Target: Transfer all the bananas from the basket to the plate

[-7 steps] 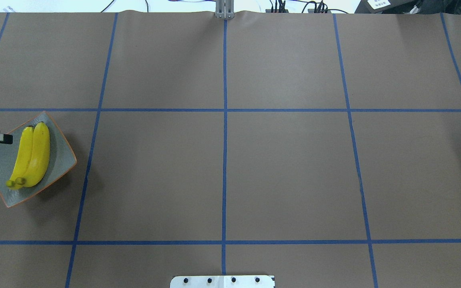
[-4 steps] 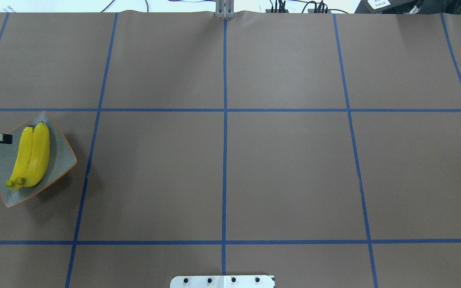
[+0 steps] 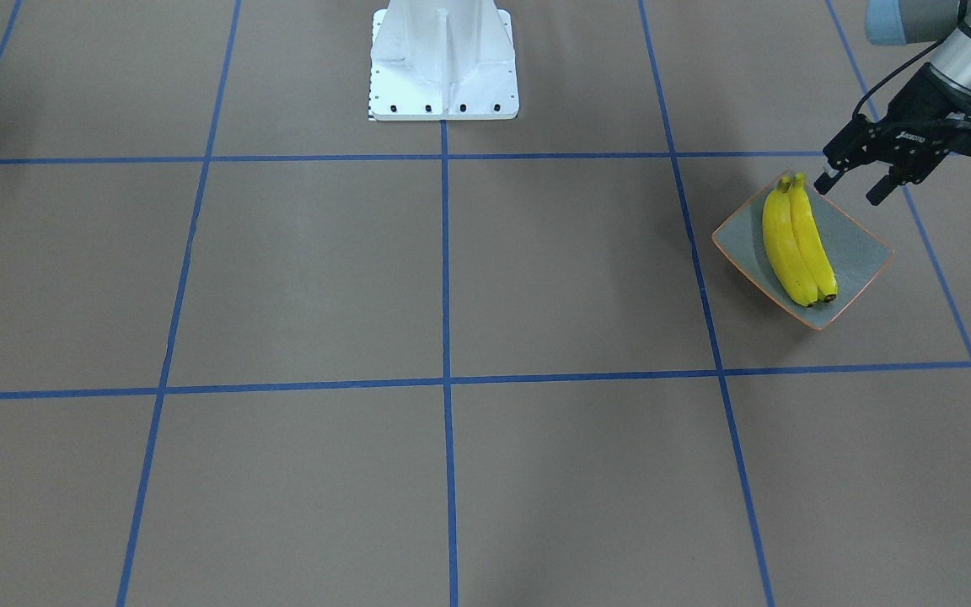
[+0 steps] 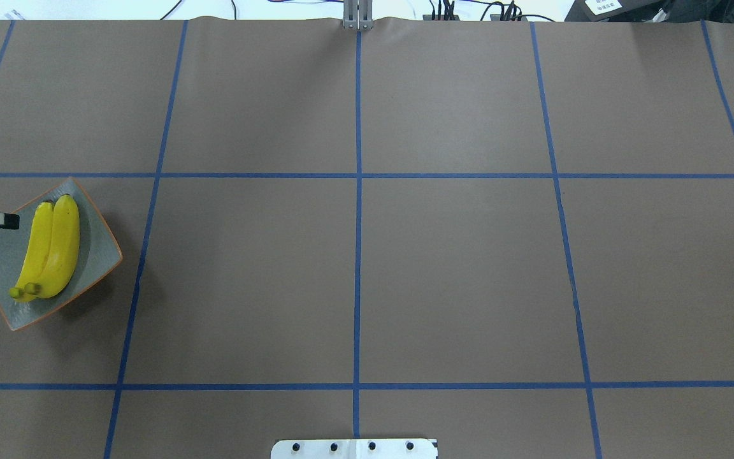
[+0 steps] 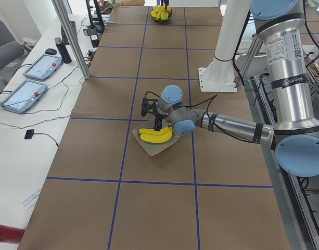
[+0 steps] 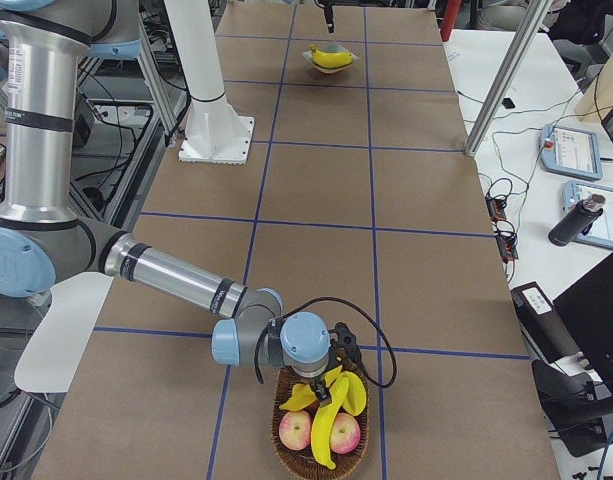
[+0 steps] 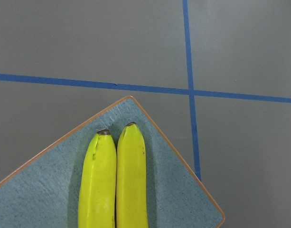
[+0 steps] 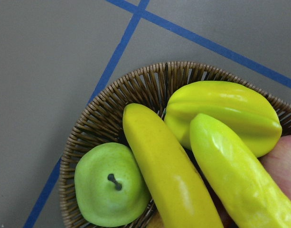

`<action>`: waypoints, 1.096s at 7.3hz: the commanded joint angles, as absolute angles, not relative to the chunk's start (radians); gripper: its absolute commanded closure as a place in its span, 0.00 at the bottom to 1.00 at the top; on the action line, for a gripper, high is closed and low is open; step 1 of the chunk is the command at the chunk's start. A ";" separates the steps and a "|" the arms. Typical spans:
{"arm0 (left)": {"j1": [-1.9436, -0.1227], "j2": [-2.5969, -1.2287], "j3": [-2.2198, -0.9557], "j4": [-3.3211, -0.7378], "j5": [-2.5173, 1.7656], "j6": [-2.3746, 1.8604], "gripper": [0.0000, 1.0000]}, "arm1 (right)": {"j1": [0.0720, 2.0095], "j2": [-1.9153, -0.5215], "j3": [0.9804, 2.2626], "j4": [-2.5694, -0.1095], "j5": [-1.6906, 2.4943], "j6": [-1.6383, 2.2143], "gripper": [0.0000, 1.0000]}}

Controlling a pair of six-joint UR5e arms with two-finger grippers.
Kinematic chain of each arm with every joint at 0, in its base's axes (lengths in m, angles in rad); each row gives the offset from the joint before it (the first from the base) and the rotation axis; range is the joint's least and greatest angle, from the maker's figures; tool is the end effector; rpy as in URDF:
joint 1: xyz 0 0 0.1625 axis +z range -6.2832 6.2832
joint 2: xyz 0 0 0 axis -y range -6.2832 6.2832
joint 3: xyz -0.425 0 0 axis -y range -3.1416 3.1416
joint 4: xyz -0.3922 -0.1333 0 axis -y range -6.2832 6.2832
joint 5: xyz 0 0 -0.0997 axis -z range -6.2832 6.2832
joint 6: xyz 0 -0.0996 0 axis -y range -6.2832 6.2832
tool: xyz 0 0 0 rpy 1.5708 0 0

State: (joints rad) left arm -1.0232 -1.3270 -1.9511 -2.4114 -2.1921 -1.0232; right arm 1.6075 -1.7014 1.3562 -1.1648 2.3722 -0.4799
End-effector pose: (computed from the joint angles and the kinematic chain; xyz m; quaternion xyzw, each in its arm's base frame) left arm 0.1486 -0.3883 0.4842 0.1251 0.5069 -0.0586 0.8509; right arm 0.0770 -0.4149 0.7797 0.1267 -0.3698 -0.2139 0.8953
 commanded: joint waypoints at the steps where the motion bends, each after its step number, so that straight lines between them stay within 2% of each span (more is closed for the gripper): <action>1: -1.023 -1.324 -1.951 -2.413 -2.192 -1.023 0.00 | 1.608 -1.660 1.302 -1.164 2.346 -0.543 0.13; 3: -1.023 -1.324 -1.951 -2.413 -2.192 -1.023 0.00 | 1.609 -1.690 1.315 -1.164 2.355 -0.532 0.16; 6: -1.023 -1.324 -1.951 -2.413 -2.192 -1.023 0.00 | 1.609 -1.718 1.319 -1.163 2.355 -0.534 0.17; 7: -1.023 -1.324 -1.953 -2.413 -2.192 -1.023 0.00 | 1.608 -1.715 1.318 -1.163 2.352 -0.529 0.23; 8: -1.023 -1.322 -1.953 -2.413 -2.192 -1.023 0.00 | 1.608 -1.712 1.312 -1.164 2.350 -0.529 0.33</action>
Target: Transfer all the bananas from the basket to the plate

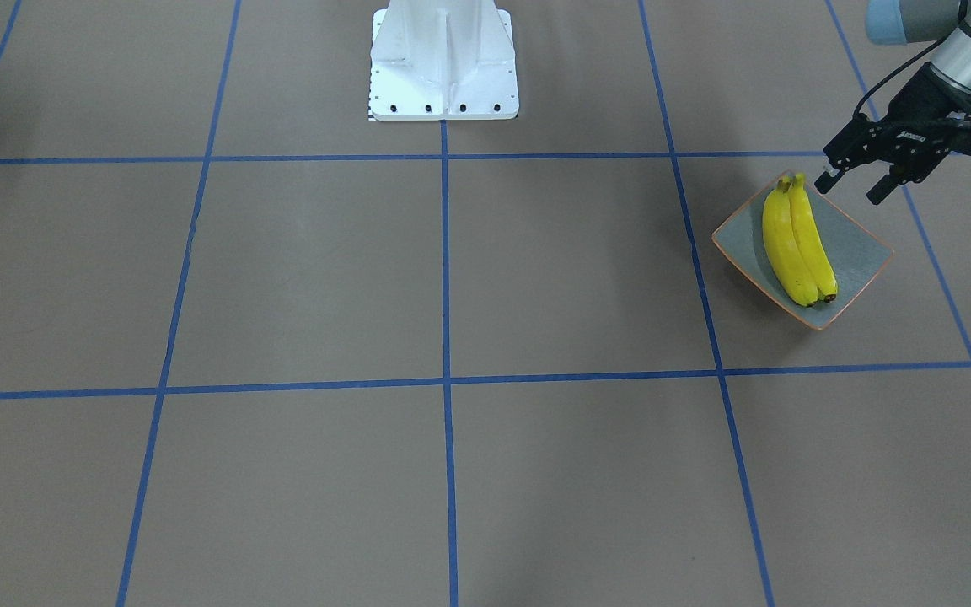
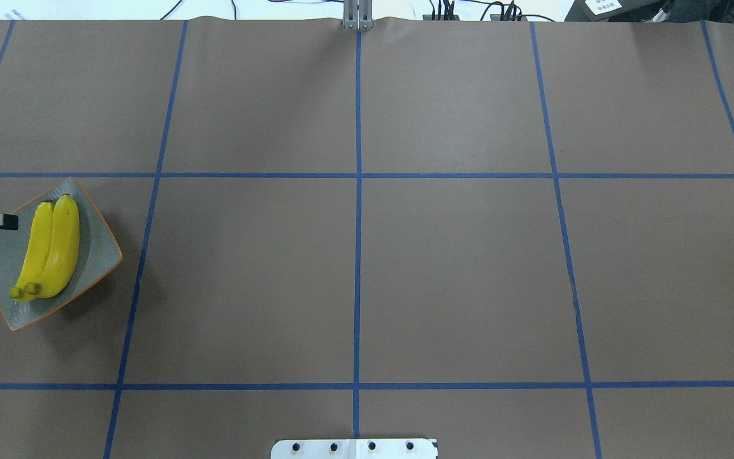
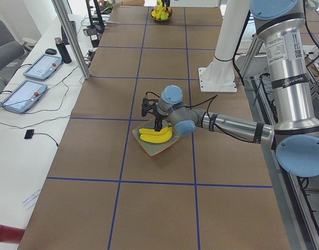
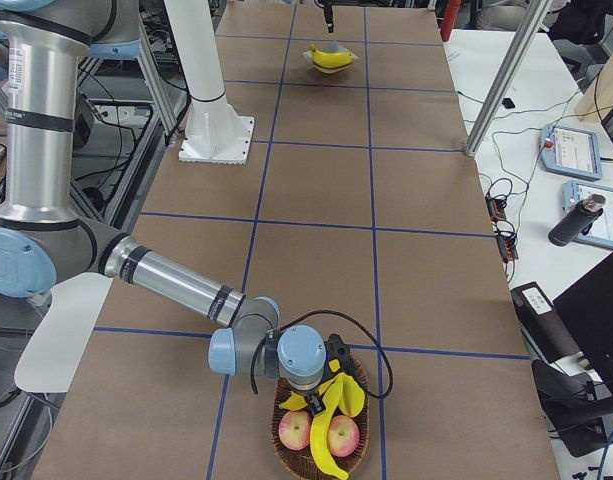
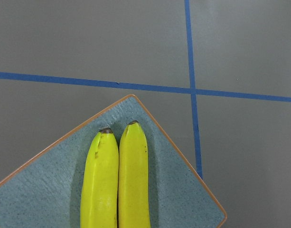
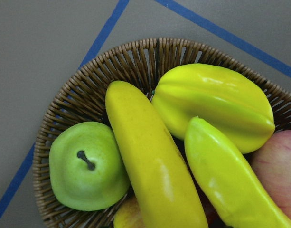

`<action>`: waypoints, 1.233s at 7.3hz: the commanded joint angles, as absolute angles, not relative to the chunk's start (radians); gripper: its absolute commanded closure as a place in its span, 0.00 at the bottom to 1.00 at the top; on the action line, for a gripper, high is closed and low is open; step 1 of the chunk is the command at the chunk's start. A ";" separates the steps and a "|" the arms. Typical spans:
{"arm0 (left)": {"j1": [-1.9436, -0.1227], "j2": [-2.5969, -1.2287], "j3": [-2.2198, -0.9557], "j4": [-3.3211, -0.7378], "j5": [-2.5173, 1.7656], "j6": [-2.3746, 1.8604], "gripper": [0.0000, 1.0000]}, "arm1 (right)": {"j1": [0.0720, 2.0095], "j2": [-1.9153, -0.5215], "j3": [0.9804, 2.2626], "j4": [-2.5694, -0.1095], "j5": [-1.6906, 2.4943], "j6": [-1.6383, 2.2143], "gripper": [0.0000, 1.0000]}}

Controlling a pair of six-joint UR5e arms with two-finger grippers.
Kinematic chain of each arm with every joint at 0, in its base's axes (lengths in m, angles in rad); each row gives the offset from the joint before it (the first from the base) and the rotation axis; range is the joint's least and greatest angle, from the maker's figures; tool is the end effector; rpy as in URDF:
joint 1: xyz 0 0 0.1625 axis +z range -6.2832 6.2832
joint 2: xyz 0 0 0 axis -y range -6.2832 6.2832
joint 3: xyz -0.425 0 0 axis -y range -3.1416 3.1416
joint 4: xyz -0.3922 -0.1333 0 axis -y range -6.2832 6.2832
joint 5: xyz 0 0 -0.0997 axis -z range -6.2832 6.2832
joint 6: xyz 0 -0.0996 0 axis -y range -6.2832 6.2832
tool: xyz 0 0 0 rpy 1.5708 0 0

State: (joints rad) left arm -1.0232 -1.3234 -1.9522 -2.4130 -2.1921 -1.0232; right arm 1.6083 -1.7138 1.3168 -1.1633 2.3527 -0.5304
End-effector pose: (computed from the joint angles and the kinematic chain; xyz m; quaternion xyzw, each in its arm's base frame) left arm 0.1479 -0.3872 0.4849 0.1248 0.5066 -0.0588 0.8510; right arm 0.0781 -0.3989 0.8044 0.1114 -0.3644 -0.2275 0.8961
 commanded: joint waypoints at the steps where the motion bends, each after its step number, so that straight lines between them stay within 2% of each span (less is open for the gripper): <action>1: -1.023 -1.322 -1.953 -2.413 -2.191 -1.023 0.00 | 1.608 -1.709 1.309 -1.164 2.350 -0.529 0.39; 3: -1.023 -1.321 -1.954 -2.413 -2.191 -1.023 0.00 | 1.608 -1.704 1.305 -1.164 2.345 -0.531 0.50; 4: -1.023 -1.318 -1.954 -2.413 -2.191 -1.023 0.00 | 1.608 -1.703 1.313 -1.164 2.345 -0.526 0.65; 5: -1.023 -1.316 -1.957 -2.413 -2.191 -1.023 0.00 | 1.608 -1.701 1.316 -1.164 2.345 -0.526 0.86; 6: -1.023 -1.315 -1.960 -2.413 -2.192 -1.023 0.00 | 1.608 -1.697 1.318 -1.163 2.348 -0.526 1.00; 9: -1.023 -1.315 -1.960 -2.413 -2.192 -1.025 0.00 | 1.652 -1.686 1.362 -1.178 2.359 -0.525 1.00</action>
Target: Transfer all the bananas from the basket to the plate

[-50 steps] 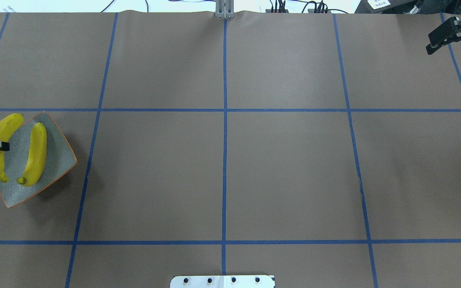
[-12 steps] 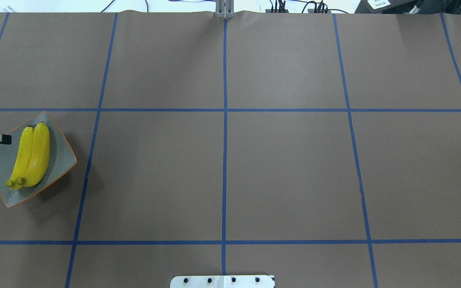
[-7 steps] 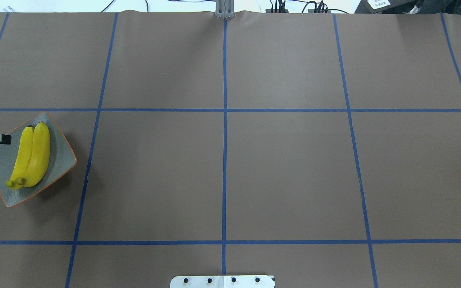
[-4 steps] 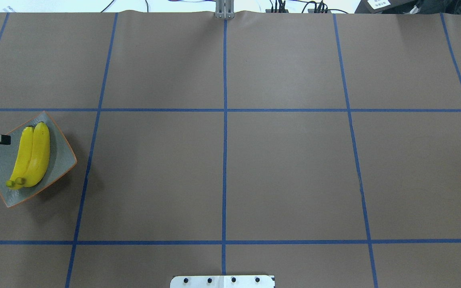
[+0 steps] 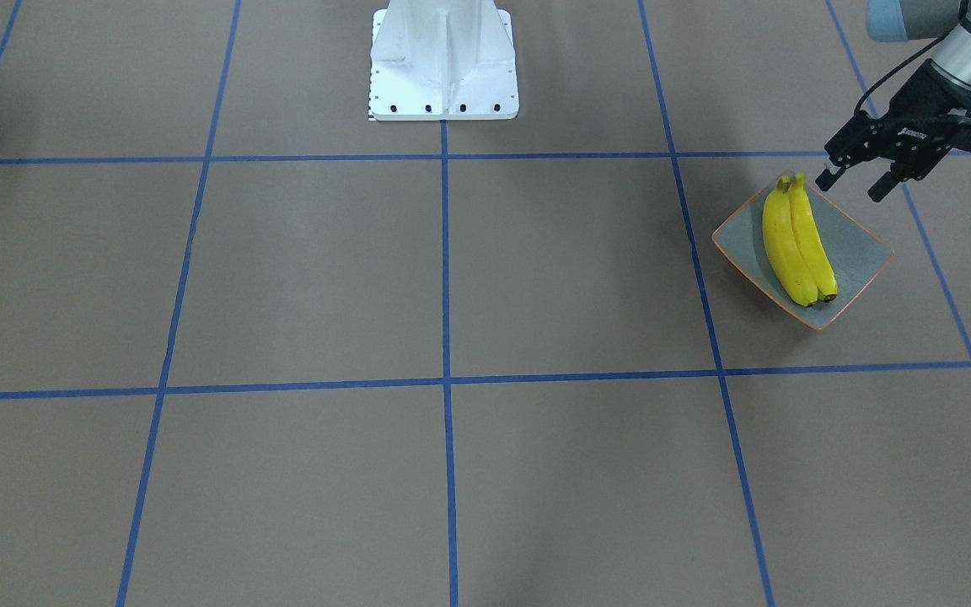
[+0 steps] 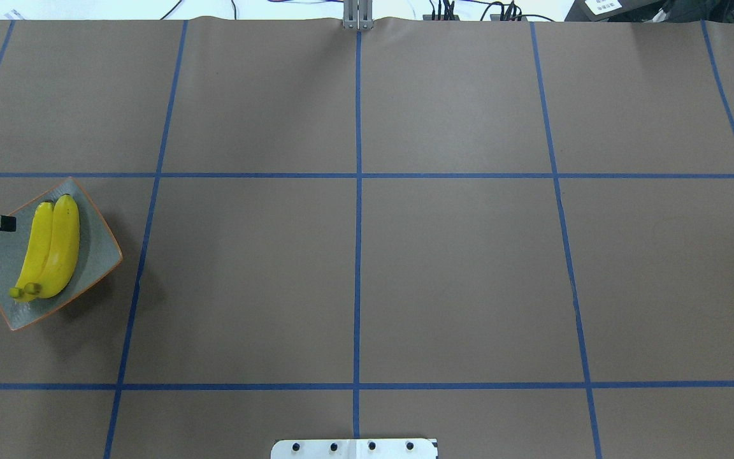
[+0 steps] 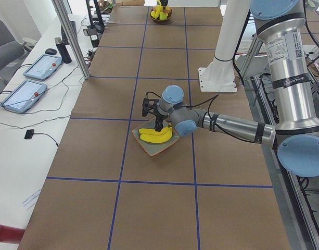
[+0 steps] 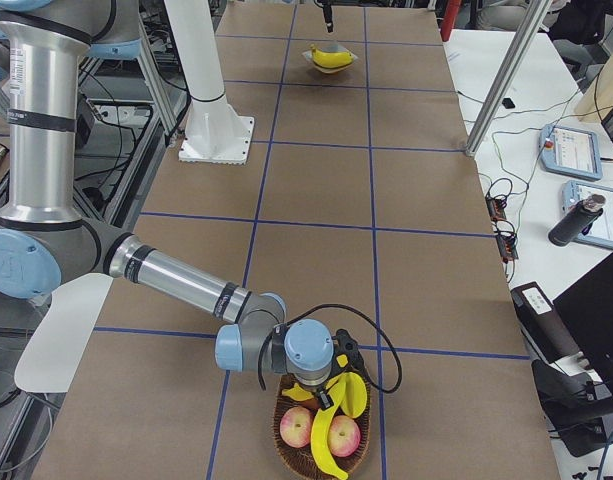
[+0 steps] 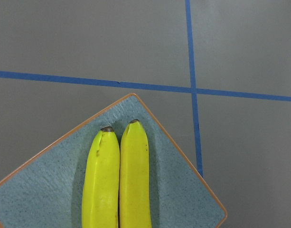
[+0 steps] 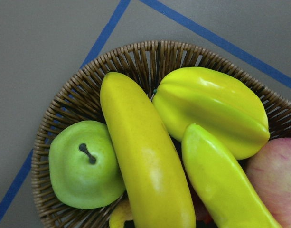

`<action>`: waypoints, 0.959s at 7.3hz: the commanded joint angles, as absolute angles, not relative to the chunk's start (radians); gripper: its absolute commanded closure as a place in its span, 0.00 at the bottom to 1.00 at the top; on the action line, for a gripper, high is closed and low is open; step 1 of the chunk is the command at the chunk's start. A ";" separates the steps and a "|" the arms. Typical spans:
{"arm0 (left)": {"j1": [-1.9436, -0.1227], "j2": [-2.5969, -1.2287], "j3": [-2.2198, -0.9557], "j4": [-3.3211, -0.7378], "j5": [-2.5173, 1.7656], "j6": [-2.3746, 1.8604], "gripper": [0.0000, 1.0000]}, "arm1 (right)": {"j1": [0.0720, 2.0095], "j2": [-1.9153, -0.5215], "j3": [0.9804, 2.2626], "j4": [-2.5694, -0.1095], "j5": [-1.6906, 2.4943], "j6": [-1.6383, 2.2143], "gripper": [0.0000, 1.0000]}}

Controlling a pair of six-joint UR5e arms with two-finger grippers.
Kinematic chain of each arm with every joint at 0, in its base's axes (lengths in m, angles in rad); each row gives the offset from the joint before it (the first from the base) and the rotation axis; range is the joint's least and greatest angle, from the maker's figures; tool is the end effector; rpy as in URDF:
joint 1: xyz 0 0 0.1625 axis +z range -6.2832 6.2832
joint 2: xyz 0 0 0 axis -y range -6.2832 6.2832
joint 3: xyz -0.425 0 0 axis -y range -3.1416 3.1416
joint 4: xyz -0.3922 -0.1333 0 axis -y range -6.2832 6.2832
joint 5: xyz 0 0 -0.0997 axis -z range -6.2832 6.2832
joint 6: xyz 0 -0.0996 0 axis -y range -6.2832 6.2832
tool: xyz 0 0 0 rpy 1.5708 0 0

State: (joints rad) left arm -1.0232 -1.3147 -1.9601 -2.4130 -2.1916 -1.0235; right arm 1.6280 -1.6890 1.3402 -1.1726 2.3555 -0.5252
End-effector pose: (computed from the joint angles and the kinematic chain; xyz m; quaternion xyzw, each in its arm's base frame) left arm 0.1460 -0.3842 0.4844 0.1246 0.5063 -0.0592 0.8512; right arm 0.0869 -0.4172 0.7840 0.1316 -0.3596 -0.2234 0.8964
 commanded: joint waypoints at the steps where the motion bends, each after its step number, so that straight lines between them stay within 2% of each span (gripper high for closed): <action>1: -1.023 -1.316 -1.960 -2.413 -2.192 -1.025 0.00 | 1.684 -1.683 1.391 -1.216 2.361 -0.525 1.00; 4: -1.023 -1.318 -1.962 -2.413 -2.194 -1.028 0.00 | 1.736 -1.631 1.574 -1.449 2.358 -0.525 1.00; 7: -1.019 -1.376 -1.962 -2.416 -2.191 -1.031 0.00 | 1.720 -1.505 1.588 -1.468 2.419 -0.402 1.00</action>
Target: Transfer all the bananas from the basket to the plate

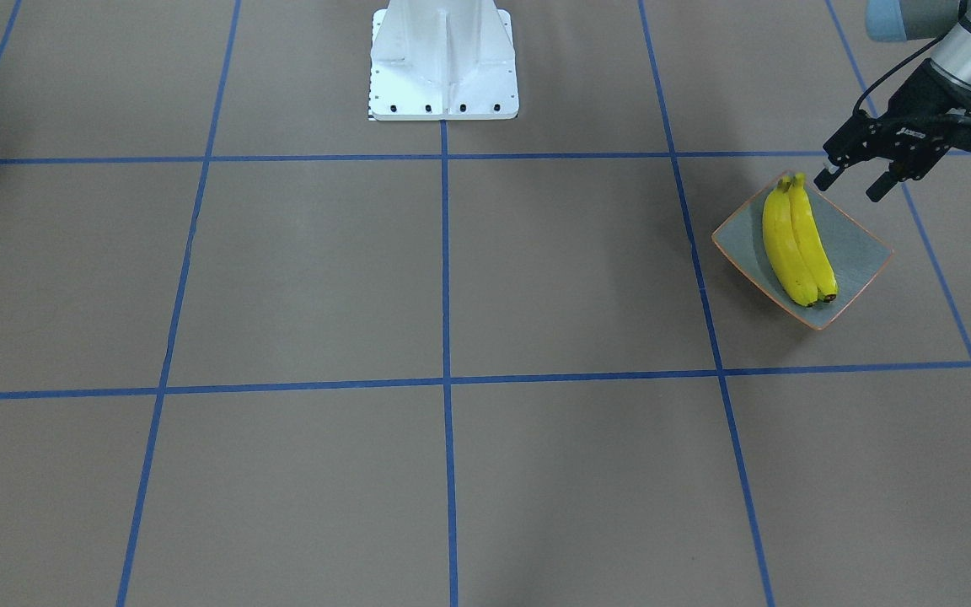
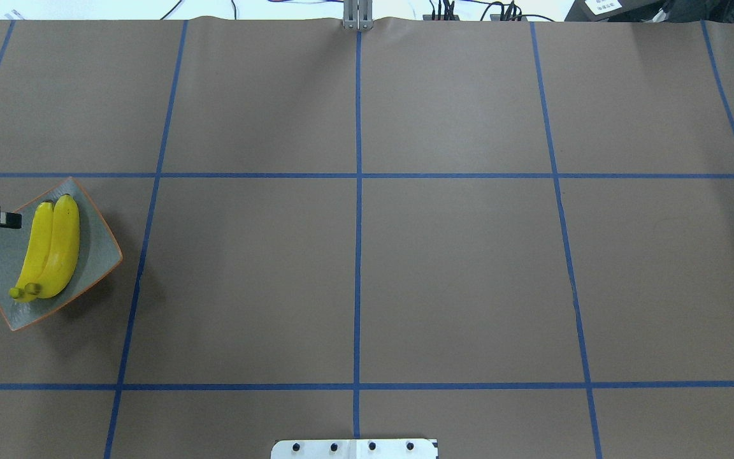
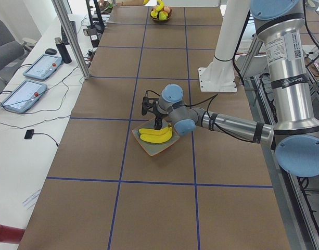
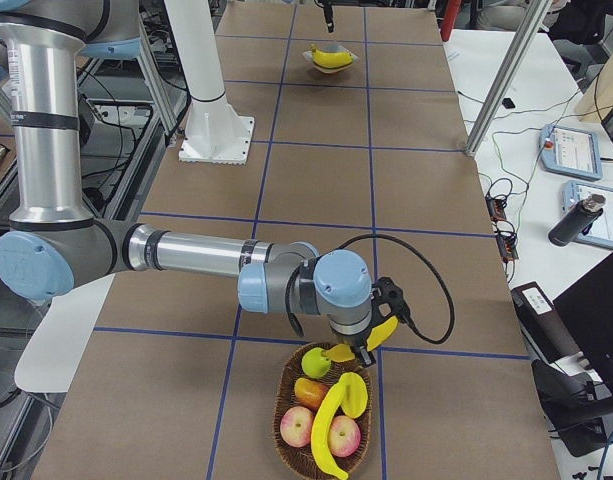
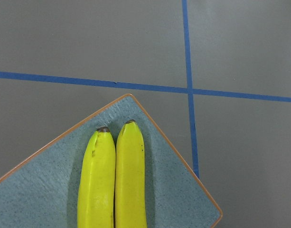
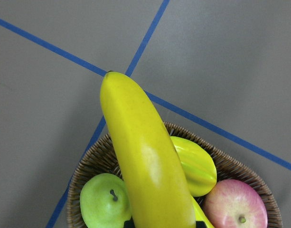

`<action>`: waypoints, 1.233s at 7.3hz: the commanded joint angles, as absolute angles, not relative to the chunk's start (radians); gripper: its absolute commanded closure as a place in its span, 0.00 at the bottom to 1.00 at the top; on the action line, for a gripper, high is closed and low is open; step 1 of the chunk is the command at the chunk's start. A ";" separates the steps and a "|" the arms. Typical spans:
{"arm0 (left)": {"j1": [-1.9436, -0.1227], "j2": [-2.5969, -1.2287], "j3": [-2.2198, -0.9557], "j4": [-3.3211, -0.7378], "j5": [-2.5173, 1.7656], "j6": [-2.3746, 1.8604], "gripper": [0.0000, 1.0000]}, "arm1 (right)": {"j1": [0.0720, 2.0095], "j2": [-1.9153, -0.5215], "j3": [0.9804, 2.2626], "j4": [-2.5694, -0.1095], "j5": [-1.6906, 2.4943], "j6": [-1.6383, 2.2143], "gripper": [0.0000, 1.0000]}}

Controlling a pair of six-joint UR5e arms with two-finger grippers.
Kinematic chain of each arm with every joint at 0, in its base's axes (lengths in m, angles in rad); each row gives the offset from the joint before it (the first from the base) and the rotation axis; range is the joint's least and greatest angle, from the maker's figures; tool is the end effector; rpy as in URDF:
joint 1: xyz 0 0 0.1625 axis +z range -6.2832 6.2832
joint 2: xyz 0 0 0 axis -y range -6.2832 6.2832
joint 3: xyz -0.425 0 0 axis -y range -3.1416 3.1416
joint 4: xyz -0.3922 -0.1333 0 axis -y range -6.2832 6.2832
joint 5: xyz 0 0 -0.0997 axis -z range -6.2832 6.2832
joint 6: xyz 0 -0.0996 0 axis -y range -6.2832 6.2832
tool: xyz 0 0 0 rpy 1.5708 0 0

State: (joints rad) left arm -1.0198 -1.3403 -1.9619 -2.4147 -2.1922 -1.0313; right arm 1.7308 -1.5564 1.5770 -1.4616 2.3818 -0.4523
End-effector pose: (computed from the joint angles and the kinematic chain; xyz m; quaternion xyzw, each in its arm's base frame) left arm 0.1515 -0.3904 0.4728 0.1317 0.5144 -0.0555 0.8456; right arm 0.1409 -0.4898 0.6345 0.1755 -0.3574 -0.1588 0.9035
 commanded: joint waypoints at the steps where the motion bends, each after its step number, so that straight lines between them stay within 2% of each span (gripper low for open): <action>1: -1.014 -1.432 -1.962 -2.422 -2.191 -1.026 0.00 | 1.673 -1.471 1.607 -1.465 2.449 -0.400 1.00; 4: -0.964 -1.679 -1.948 -2.435 -2.207 -1.083 0.00 | 1.498 -1.413 1.779 -1.456 2.445 -0.107 1.00; 6: -0.925 -1.767 -1.951 -2.437 -2.195 -1.274 0.00 | 1.396 -1.361 1.857 -1.453 2.442 0.157 1.00; 9: -0.881 -1.913 -1.948 -2.433 -2.154 -1.631 0.00 | 1.261 -1.296 1.887 -1.254 2.434 0.590 1.00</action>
